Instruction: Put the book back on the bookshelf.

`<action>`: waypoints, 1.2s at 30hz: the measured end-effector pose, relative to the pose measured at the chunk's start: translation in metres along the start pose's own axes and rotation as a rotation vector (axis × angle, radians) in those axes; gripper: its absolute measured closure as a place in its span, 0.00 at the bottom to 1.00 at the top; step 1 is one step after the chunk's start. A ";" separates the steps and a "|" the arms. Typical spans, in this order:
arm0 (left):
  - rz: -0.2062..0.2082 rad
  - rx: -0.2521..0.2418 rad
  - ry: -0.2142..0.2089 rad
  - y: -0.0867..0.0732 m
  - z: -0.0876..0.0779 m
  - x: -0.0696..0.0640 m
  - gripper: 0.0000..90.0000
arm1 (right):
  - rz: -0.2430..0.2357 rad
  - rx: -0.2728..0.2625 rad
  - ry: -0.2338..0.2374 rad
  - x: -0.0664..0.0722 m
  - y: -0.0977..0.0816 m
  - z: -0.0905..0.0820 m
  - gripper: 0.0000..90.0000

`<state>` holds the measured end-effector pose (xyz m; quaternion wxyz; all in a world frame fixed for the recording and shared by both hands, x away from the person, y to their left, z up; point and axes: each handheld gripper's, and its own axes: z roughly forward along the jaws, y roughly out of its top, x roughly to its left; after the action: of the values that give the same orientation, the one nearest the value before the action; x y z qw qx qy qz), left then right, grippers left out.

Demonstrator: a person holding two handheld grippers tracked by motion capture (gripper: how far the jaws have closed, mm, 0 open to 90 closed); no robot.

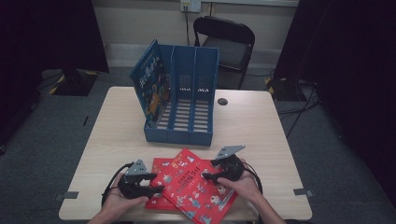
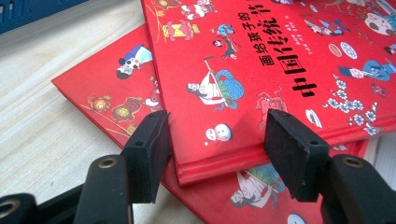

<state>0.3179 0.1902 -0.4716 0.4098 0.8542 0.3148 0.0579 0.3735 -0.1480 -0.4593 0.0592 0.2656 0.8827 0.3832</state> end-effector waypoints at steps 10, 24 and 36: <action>-0.007 -0.023 0.053 0.013 0.012 0.008 0.49 | 0.017 -0.004 -0.009 -0.001 -0.002 -0.001 0.37; -0.008 -0.010 0.070 0.028 0.023 0.016 0.48 | 0.045 -0.004 -0.042 -0.003 -0.008 -0.007 0.34; -0.019 -0.035 0.097 0.038 0.035 0.024 0.49 | 0.063 -0.005 -0.073 -0.003 -0.015 -0.016 0.34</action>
<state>0.3682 0.1636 -0.4708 0.4096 0.8400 0.3411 0.1008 0.3649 -0.1680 -0.4589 0.0801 0.3070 0.8702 0.3770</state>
